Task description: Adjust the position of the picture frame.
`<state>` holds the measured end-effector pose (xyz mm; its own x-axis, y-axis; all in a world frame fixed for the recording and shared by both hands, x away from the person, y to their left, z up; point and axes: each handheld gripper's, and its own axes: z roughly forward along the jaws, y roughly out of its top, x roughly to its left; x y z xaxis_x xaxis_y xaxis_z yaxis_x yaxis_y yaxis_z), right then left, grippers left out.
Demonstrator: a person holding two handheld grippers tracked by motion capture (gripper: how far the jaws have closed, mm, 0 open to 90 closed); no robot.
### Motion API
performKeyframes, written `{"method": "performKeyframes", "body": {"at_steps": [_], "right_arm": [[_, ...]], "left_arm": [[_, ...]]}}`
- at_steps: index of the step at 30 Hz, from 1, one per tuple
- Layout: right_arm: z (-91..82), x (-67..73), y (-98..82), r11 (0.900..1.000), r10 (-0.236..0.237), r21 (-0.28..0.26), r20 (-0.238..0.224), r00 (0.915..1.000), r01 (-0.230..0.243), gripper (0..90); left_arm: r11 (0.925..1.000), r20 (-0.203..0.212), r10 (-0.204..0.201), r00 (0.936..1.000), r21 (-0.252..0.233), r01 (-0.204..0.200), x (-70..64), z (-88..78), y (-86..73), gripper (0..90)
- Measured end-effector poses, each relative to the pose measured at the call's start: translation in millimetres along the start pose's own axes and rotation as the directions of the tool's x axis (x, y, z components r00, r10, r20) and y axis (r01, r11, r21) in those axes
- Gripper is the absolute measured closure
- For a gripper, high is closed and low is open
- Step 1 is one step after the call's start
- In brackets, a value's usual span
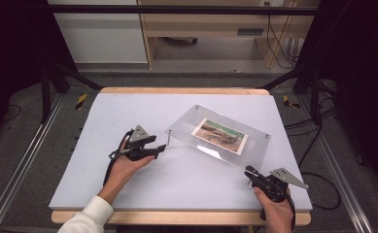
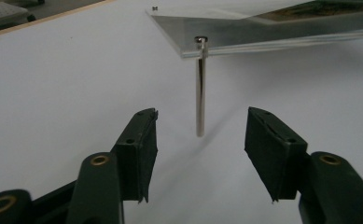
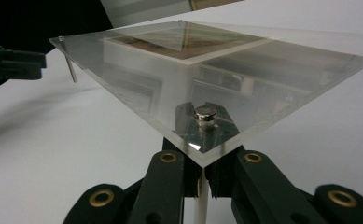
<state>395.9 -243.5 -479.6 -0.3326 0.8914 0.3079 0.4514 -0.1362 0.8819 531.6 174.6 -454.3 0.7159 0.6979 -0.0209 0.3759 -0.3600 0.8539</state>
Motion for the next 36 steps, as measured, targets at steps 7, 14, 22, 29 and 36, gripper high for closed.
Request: {"method": "performKeyframes", "body": {"at_steps": [7, 14, 22, 29, 36], "right_arm": [[0.1, -0.1, 0.0, 1.000, 0.008, 0.000, -0.008, 0.9999, -0.008, 84.4], [0.1, -0.6, -0.2, 1.000, 0.013, 0.001, -0.012, 0.9998, -0.013, 84.3], [0.1, -0.8, -0.4, 1.000, 0.015, 0.006, -0.014, 0.9998, -0.015, 84.2], [0.1, -1.0, -0.5, 1.000, 0.021, 0.006, -0.014, 0.9997, -0.021, 84.1], [0.0, -1.1, -0.4, 1.000, 0.025, 0.002, -0.016, 0.9996, -0.025, 84.1]], "left_arm": [[0.9994, 0.009, -0.007, 0.9999, -0.033, 0.007, -0.1, 18.4, 5.9, 58.4], [0.9982, 0.008, -0.010, 0.9999, -0.060, 0.011, -0.2, 29.0, 8.5, 62.6], [0.9941, 0.023, -0.058, 0.9981, -0.090, 0.059, 2.6, 32.7, 8.6, 67.3], [0.9919, 0.025, -0.057, 0.9981, -0.112, 0.059, 0.9, 36.9, 9.5, 71.1], [0.9879, 0.002, -0.074, 0.9973, -0.136, 0.073, -1.4, 40.0, 10.3, 77.8]]}}
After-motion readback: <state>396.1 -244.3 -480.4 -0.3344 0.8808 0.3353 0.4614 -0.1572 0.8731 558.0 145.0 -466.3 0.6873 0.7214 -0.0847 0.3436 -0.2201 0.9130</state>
